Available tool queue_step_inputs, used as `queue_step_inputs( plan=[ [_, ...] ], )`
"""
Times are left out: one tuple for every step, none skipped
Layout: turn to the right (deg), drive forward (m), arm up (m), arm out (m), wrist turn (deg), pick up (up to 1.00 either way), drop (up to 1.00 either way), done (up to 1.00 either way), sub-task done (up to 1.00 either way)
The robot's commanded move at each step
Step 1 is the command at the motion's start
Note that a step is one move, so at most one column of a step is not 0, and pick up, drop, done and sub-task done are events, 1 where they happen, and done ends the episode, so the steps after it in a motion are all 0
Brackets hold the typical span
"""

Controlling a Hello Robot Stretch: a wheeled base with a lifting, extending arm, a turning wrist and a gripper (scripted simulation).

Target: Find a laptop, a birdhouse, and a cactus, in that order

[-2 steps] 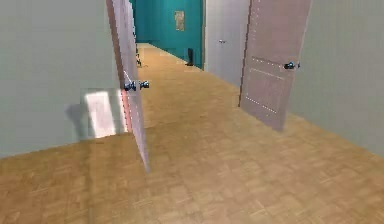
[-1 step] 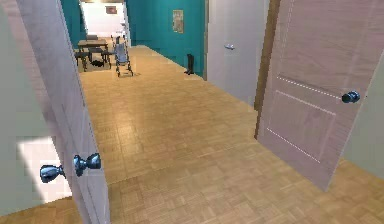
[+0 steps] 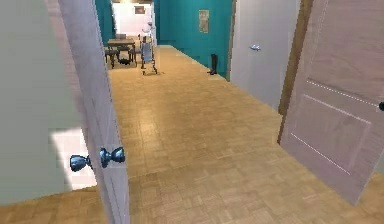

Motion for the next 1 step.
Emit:
queue_step_inputs(
  plan=[
    [0.0,0.4,0.0,0.0,0.0,0.0,0.0,0.0,0.0]
  ],
)
